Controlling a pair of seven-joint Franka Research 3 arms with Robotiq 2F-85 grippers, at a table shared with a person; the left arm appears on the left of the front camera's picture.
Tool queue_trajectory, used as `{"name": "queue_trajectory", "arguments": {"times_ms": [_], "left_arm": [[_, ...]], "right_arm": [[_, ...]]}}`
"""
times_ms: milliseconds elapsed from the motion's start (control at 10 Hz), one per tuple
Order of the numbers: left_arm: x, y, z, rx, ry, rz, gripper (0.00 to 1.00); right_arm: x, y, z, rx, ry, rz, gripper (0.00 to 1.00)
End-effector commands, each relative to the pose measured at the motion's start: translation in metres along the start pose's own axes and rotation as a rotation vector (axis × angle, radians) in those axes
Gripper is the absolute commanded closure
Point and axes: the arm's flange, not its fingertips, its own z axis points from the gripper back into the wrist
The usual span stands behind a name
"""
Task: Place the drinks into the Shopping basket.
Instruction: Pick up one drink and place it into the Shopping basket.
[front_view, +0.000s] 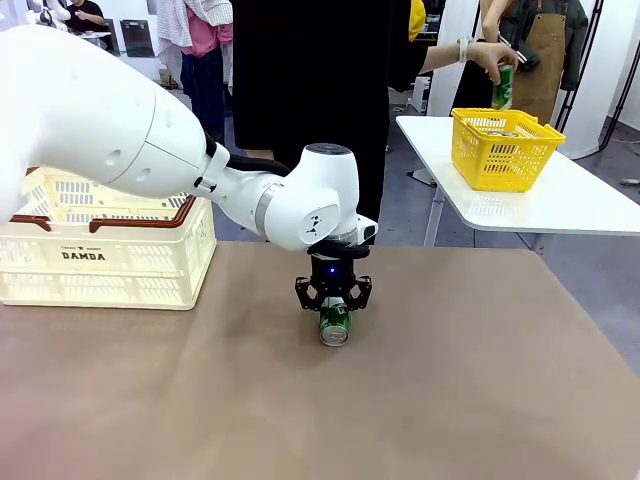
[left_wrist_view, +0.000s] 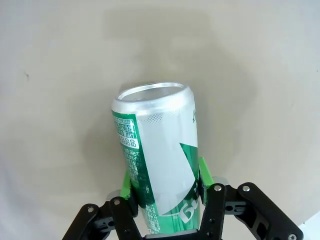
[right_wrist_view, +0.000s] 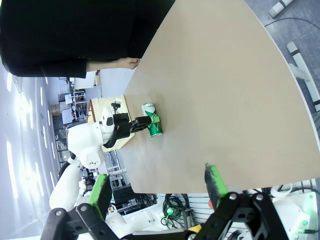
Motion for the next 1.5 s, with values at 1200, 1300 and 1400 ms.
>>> {"name": "queue_trajectory", "arguments": {"times_ms": [1200,1300,1400], "left_arm": [[-0.265,0.269,0.352,-0.195,-0.144,-0.413,1.00],[-0.260,0.233,0.368,-0.078,-0.084,-0.472,1.00],[-0.260,0.233,0.368,-0.078,-0.084,-0.472,1.00]], "right_arm": [[-0.001,0.000,0.002,0.014,-0.001,0.020,0.00],[-0.001,0.000,0.002,0.014,-0.001,0.020,0.00],[-0.001,0.000,0.002,0.014,-0.001,0.020,0.00]]}}
